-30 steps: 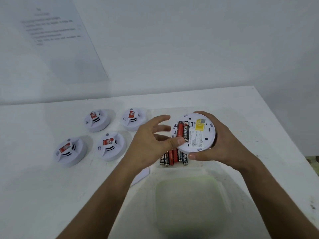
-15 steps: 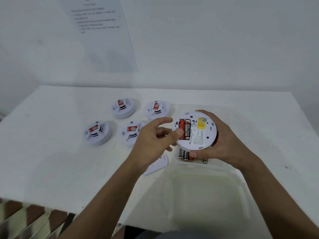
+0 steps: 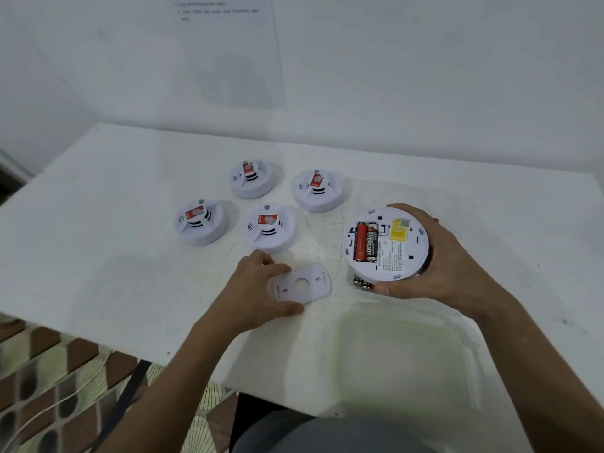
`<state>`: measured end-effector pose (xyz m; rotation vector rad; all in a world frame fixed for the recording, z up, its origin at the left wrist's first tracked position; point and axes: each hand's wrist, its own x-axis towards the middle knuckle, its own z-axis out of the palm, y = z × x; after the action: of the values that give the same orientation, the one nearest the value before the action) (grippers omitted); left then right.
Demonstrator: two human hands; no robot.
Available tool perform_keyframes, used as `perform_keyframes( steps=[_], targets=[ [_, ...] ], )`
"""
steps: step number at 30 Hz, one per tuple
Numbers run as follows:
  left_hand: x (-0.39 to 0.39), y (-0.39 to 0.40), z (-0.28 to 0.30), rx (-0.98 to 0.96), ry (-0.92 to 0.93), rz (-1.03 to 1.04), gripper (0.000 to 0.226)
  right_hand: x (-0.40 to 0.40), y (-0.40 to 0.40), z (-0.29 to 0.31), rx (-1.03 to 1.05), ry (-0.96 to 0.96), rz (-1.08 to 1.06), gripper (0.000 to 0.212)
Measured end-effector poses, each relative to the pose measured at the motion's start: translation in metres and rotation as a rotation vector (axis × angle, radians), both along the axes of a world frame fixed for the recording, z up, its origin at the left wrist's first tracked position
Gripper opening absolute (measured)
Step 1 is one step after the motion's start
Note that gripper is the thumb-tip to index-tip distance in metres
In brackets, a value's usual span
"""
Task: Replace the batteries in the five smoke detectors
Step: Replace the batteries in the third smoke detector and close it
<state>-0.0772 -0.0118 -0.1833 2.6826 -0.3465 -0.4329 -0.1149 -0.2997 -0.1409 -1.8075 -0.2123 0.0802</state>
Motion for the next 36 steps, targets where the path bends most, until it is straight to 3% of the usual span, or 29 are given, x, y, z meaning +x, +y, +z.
perform_keyframes(
  steps=[5,10,15,21,28,36],
  targets=[
    [-0.002,0.003,0.002,0.023,-0.078,-0.129,0.068,-0.001,0.009,0.0,-0.021,0.024,0.019,0.098],
    [-0.006,0.028,0.027,-0.25,-0.24,-0.014,0.066,-0.001,0.022,0.0,-0.046,0.041,0.014,0.101],
    [0.008,0.047,0.077,-0.391,-0.446,-0.023,0.062,0.008,0.055,0.006,-0.02,0.025,0.033,0.1],
    [0.033,0.046,0.105,-0.417,-0.332,-0.291,0.052,0.029,0.112,0.016,-0.021,0.003,0.045,0.102],
    [0.068,0.098,0.105,-0.412,-0.196,-0.313,0.07,0.045,0.172,0.023,-0.004,0.0,0.008,0.098],
    [0.091,0.146,0.1,-0.387,-0.132,-0.353,0.065,0.058,0.226,0.018,-0.023,-0.021,-0.053,0.094]
  ],
)
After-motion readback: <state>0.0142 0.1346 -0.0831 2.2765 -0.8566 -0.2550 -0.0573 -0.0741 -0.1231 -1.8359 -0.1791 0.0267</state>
